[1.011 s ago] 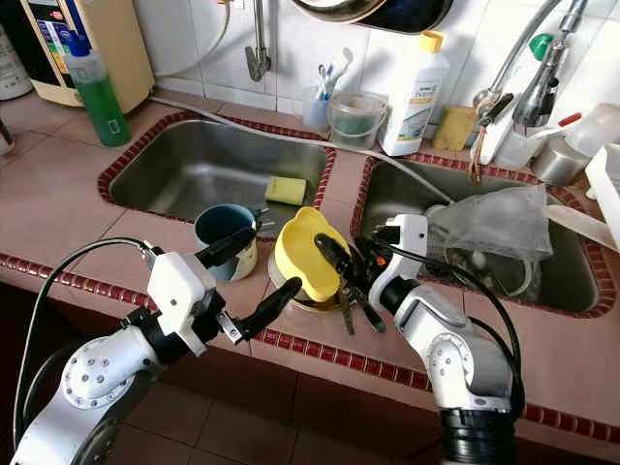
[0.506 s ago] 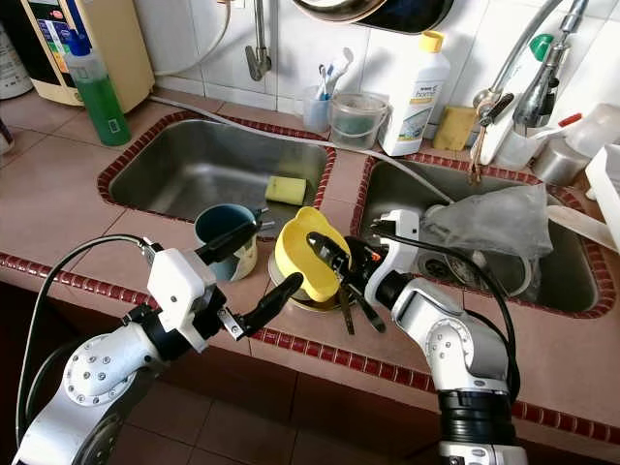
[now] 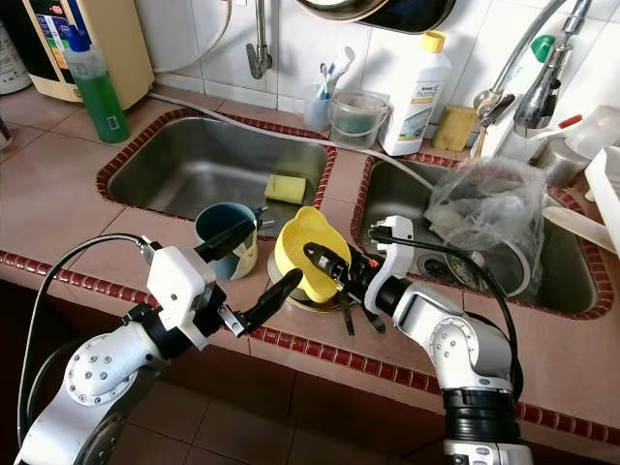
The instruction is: Kitchen organization
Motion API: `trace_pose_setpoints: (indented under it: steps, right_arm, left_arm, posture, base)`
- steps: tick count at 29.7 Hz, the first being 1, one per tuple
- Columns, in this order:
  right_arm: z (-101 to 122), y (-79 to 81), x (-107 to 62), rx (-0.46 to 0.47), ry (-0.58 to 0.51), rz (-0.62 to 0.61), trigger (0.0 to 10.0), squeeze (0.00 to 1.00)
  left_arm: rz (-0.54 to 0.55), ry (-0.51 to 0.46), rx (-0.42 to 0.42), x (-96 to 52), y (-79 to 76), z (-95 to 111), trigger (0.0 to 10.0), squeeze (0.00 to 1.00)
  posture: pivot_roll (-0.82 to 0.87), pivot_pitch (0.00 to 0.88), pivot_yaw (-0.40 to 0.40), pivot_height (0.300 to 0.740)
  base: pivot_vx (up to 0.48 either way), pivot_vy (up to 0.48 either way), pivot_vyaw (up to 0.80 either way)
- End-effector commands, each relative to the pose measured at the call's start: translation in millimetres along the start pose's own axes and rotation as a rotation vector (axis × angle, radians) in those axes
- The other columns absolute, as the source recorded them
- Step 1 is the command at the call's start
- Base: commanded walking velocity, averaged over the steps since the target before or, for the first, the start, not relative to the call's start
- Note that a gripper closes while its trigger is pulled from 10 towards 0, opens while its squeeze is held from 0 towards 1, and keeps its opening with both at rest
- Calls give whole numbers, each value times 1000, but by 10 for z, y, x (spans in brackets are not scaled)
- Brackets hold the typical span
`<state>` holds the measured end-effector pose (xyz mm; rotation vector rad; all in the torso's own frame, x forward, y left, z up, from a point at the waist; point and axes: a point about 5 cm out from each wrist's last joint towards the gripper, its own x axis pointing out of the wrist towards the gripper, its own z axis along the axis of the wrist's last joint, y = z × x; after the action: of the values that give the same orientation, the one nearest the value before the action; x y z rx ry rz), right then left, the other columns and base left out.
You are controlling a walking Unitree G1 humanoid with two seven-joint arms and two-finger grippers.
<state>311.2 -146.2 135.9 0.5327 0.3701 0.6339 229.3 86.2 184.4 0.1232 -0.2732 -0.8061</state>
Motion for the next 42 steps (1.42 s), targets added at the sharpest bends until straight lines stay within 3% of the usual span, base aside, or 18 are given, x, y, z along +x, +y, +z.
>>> trace_pose_setpoints:
  steps: [1, 42]
  right_arm:
    - [4, -46, -39, 4, 6, -28, 0, 0]
    - [123, -66, 16, 31, -68, -29, 0, 0]
  left_arm:
    - [6, -7, 11, 16, 9, 13, 10000, 0]
    - [4, -27, 27, 71, 39, 20, 10000, 0]
  posture:
    - [-23, 81, -78, 740]
    - [-20, 48, -69, 740]
  base:
    - [0, 0, 0]
    - [0, 0, 0]
